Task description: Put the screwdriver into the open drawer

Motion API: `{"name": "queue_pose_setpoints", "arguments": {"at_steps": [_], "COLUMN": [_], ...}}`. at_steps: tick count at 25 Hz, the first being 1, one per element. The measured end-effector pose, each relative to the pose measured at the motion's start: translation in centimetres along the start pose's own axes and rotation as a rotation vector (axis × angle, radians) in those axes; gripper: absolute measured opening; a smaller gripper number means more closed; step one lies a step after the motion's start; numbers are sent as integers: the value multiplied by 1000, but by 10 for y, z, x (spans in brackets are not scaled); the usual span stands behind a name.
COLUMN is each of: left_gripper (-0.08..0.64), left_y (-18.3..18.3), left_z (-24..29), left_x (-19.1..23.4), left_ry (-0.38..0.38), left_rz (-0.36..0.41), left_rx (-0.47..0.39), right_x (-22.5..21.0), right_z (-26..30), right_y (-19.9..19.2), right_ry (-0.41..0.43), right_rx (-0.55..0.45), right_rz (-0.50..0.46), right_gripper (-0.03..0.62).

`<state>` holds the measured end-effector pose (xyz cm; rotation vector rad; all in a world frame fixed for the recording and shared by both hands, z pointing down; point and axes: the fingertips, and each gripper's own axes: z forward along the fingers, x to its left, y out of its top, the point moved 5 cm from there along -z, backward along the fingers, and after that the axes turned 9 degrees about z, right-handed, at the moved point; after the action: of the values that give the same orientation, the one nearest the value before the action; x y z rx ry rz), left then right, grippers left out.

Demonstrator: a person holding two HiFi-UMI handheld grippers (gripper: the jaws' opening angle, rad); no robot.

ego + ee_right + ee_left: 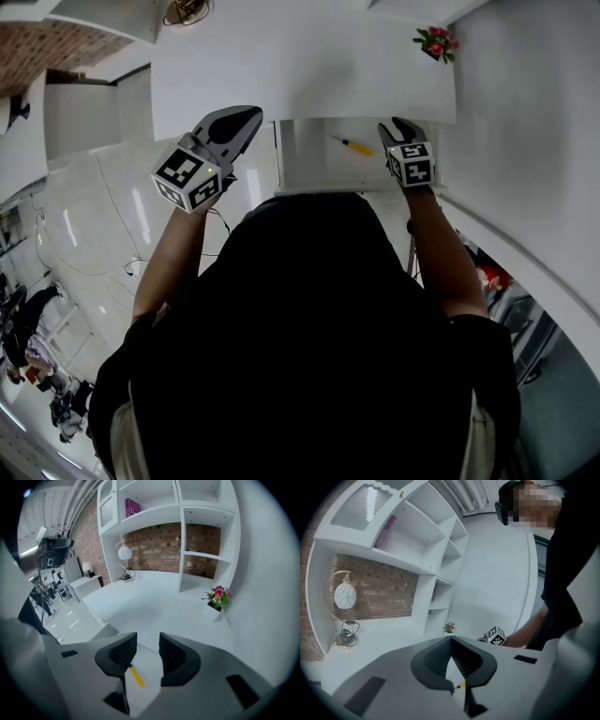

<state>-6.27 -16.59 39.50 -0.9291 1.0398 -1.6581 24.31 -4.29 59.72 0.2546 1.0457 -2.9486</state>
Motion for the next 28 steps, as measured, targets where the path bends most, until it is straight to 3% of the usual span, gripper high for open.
{"name": "queue_pose_setpoints", "arguments": {"at_steps": [10, 28], "left_gripper": [15, 15], "left_y": [19, 43], "left_z": [7, 14], "left_x": [-5, -12], "left_ry": [-24, -51], "left_rz": [46, 93], "left_rx": [-15, -47], "right_x": [4, 14], "right_z": [-52, -137], "right_y": [53, 113], "right_ry": [5, -28], "right_rx": [-160, -327], "right_rz": [67, 39], "right_gripper": [153, 137]}}
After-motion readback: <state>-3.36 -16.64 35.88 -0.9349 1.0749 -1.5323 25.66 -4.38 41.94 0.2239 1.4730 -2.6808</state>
